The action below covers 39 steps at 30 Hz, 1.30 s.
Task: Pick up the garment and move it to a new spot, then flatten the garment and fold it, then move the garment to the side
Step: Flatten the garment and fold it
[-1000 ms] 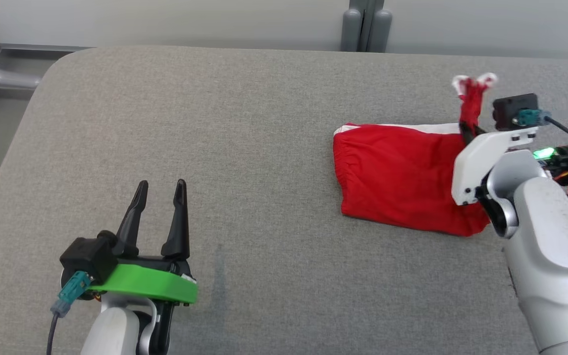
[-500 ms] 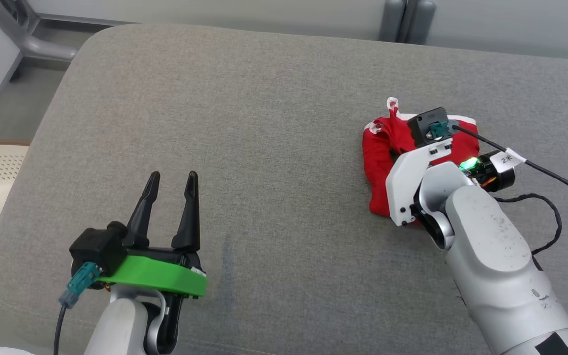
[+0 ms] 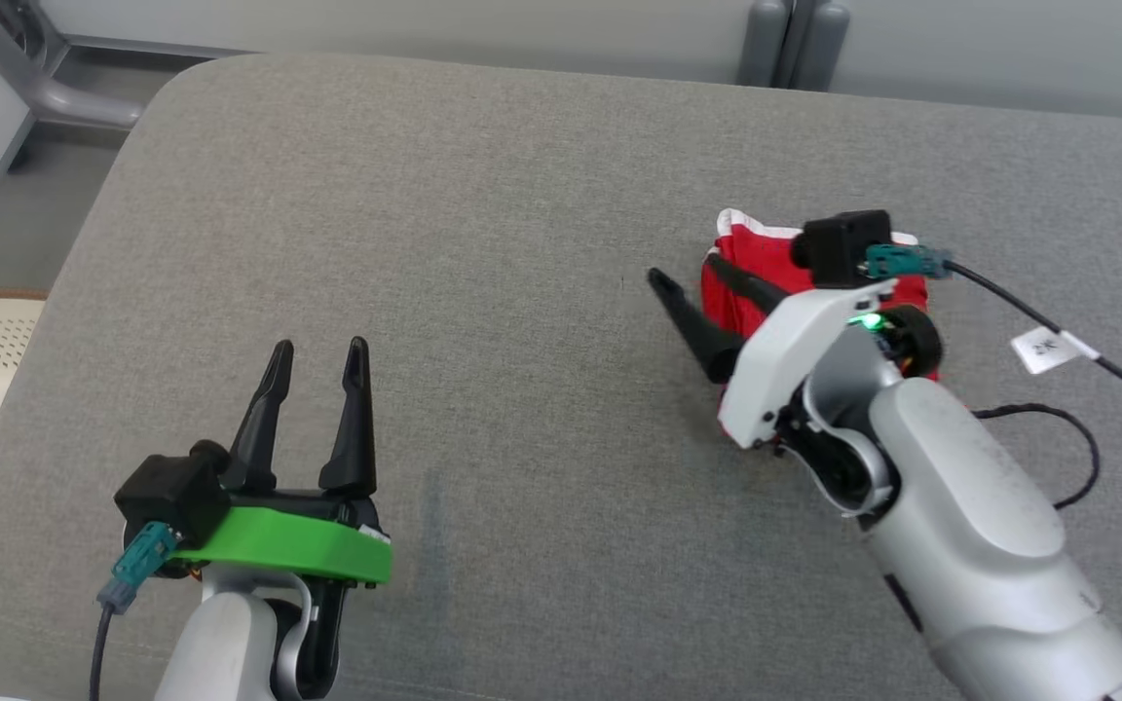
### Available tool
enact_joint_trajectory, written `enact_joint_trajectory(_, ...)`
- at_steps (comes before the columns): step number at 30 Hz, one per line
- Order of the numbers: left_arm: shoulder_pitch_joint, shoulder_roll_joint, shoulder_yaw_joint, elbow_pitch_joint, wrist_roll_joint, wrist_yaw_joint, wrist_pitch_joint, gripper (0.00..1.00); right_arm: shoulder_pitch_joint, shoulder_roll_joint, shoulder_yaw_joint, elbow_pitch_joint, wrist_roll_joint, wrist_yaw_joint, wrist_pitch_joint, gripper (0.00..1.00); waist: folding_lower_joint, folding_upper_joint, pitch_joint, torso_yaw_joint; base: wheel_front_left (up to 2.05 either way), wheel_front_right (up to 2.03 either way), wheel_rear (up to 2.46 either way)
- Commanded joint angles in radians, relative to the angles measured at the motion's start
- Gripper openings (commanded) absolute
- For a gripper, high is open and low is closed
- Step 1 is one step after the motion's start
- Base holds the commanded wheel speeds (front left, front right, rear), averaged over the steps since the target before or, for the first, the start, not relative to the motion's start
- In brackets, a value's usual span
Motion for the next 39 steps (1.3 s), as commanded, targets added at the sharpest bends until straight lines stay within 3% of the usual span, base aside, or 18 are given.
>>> enact_joint_trajectory(1,0.013,0.0,0.003,-0.005,0.003,-0.005,-0.003,1.0,0.027,-0.043,-0.016,-0.017,-0.016,-0.001,-0.023,1.0,0.0,0.0,-0.015,-0.028,0.0,0.0,0.0)
enact_joint_trajectory(8,0.029,0.006,0.022,-0.008,0.012,-0.005,-0.003,1.0,0.141,-0.115,-0.182,-0.1,-0.16,-0.001,-0.191,1.0,0.0,0.0,-0.041,-0.08,0.0,0.0,0.0)
enact_joint_trajectory(16,0.067,0.014,0.069,-0.01,0.021,-0.005,-0.003,1.0,0.319,-0.056,-0.368,-0.203,-0.293,-0.001,-0.305,1.0,0.0,0.0,-0.079,-0.143,0.0,0.0,0.0)
enact_joint_trajectory(28,0.164,0.008,0.158,-0.021,0.061,-0.005,-0.003,1.0,0.457,-0.003,-0.412,-0.242,-0.326,-0.001,-0.33,1.0,0.0,0.0,-0.144,-0.224,0.0,0.0,0.0)
enact_joint_trajectory(39,0.191,-0.002,0.171,-0.031,0.078,-0.005,-0.003,1.0,0.478,0.013,-0.407,-0.247,-0.315,-0.001,-0.315,1.0,0.0,0.0,-0.153,-0.226,0.0,0.0,0.0)
